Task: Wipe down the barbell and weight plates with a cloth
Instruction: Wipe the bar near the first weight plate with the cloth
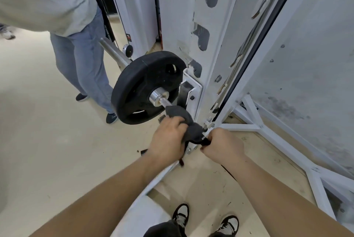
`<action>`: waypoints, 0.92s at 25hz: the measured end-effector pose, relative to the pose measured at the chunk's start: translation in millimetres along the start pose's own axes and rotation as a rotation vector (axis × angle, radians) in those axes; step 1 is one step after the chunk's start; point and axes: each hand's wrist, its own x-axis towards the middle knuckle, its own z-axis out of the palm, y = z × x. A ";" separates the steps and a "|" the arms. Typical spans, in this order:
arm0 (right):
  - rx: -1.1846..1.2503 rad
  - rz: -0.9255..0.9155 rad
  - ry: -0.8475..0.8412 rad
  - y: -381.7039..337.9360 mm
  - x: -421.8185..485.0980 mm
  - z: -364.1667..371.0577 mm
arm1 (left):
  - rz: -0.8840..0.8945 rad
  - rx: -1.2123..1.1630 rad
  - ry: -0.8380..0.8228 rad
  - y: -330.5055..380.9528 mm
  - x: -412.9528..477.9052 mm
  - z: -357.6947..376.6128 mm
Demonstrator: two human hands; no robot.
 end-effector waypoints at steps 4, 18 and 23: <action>0.020 0.004 0.001 2.4 -1.0 -0.4 | -0.413 -0.167 0.095 -3.5 26.7 -8.0; 0.053 0.042 -0.006 0.9 0.6 1.5 | -0.589 -0.255 0.348 -17.9 34.6 -55.1; 0.047 0.056 -0.003 0.4 -0.1 2.5 | -0.446 0.098 0.023 1.9 43.7 -6.9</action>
